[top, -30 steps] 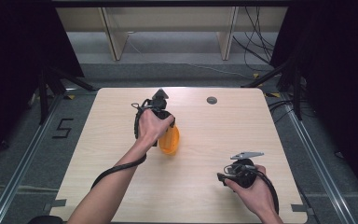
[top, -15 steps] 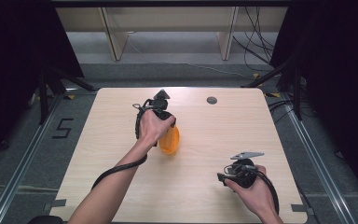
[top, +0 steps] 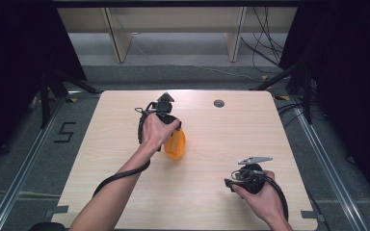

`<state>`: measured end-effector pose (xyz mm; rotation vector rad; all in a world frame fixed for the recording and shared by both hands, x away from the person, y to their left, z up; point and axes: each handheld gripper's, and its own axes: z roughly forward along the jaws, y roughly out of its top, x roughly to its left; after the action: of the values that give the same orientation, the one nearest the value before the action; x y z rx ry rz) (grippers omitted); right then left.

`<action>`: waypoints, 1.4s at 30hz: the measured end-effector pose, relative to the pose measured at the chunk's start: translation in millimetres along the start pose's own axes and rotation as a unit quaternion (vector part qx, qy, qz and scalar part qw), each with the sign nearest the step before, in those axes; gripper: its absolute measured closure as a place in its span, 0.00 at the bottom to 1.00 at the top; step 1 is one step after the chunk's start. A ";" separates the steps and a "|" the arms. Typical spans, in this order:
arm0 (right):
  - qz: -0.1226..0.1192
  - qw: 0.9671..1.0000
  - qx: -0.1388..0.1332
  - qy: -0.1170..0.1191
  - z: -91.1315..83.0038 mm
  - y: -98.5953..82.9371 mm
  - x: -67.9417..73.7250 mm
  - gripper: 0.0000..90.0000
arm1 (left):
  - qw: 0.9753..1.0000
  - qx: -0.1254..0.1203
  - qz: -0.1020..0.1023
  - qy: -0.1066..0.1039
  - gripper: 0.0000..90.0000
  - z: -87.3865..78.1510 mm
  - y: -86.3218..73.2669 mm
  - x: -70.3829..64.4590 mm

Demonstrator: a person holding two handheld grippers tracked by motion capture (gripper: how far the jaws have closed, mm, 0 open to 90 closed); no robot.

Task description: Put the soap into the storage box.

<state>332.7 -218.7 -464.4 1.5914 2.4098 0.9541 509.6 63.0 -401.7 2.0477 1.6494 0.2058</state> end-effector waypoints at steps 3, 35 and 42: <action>0.000 1.000 -0.001 0.000 0.0 0.0 -0.3 0.55 | 1.000 0.000 -0.001 -0.002 0.58 -0.5 -0.3 -0.2; -0.008 1.000 -0.001 0.000 1.0 0.0 -0.8 0.54 | 0.999 -0.037 0.010 -0.019 0.48 -15.9 -4.8 -1.8; -0.015 1.000 -0.003 -0.001 1.0 0.2 -2.7 0.54 | 0.998 -0.044 0.014 -0.036 0.46 -29.0 -10.4 0.1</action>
<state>334.5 -220.6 -465.8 1.5482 2.4193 0.9526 488.5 72.8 -381.4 1.9896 1.5427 0.2091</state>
